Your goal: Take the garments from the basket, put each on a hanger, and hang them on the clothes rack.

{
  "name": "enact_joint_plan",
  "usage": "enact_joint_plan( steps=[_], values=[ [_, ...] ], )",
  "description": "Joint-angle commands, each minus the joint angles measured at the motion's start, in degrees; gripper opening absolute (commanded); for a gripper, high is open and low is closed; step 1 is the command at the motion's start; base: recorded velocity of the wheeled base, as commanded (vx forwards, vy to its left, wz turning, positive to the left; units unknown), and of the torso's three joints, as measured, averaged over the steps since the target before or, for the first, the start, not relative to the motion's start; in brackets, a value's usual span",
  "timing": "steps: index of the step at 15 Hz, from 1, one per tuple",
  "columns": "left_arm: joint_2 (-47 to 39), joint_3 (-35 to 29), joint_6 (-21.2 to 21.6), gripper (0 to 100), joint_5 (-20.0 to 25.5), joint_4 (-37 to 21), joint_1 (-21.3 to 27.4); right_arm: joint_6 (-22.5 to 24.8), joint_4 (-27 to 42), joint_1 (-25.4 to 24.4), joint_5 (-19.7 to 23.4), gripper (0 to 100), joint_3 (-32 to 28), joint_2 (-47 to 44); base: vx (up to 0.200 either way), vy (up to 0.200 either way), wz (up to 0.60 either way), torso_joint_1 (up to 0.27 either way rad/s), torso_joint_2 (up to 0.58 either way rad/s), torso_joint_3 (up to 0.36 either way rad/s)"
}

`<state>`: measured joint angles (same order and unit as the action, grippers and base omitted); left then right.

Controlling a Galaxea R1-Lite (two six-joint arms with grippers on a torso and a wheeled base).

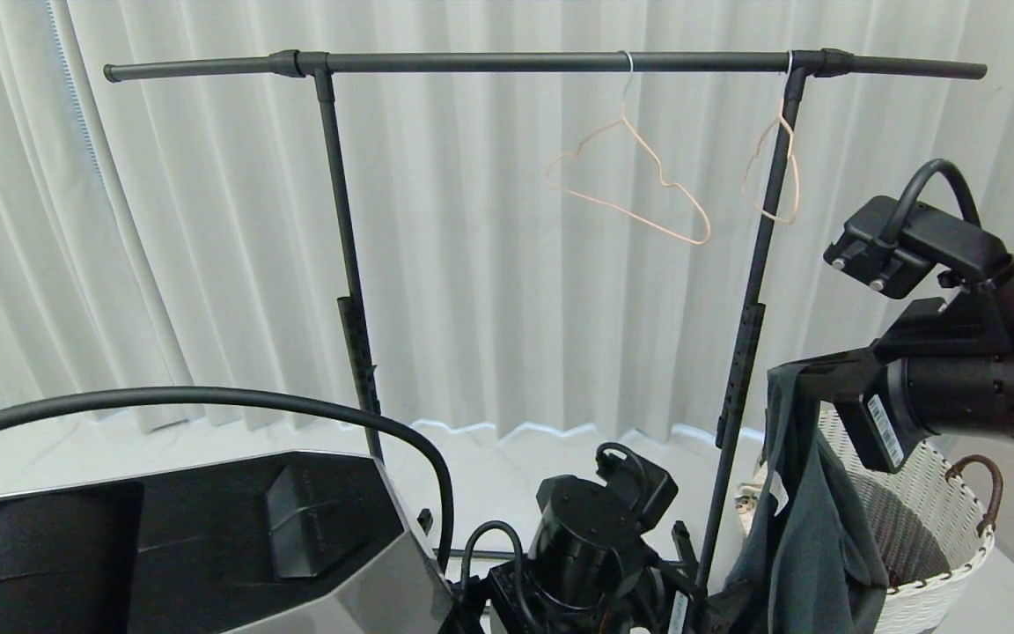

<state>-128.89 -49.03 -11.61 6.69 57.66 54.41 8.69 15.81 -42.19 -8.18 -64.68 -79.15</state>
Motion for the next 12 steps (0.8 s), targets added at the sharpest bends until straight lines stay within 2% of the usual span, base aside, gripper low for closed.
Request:
enact_joint_plan(
  steps=[1, 4, 5, 6, 8, 10, 12],
  values=[
    [-1.5, 0.5, 0.4, 100, 0.0, 0.0, 0.0, 0.0, 0.0, -0.1, 0.0, 0, 0.0, 0.0, 0.000, 0.000, 0.00, 0.000, 0.00, 0.000],
    [-1.6, 0.5, 0.4, 100, 0.1, 0.0, 0.2, 0.0, 0.1, -0.1, 0.0, 0, 0.0, -0.1, 0.000, 0.000, 0.00, 0.000, 0.00, 0.000],
    [-1.6, 0.6, 0.2, 0, 0.0, 0.0, 0.2, 0.0, 0.1, -0.1, 0.0, 0, 0.0, -0.1, 0.000, 0.000, 0.00, 0.000, 0.00, 0.000],
    [-1.1, 1.4, 0.2, 0, -0.4, 0.2, 0.4, 0.0, 0.1, 0.0, 0.0, 0, 0.2, -0.1, 0.000, 0.000, 0.00, 0.000, 0.00, 0.000],
    [1.2, 3.3, 0.3, 0, -4.3, 2.5, 1.1, -0.1, 0.1, 1.1, 0.0, 0, 0.3, -0.1, 0.000, 0.000, 0.00, 0.000, 0.00, 0.000],
    [6.7, 5.8, -0.4, 0, -5.9, 2.5, 1.1, -0.1, 0.1, 2.6, -0.1, 0, 0.3, -0.1, 0.000, 0.000, 0.00, 0.000, 0.00, 0.000],
    [18.4, 10.3, -1.1, 0, -6.1, -0.9, 0.7, -0.1, -0.1, 4.4, -0.2, 0, 0.0, 0.4, 0.000, 0.000, 0.00, 0.000, 0.00, 0.000]
  ],
)
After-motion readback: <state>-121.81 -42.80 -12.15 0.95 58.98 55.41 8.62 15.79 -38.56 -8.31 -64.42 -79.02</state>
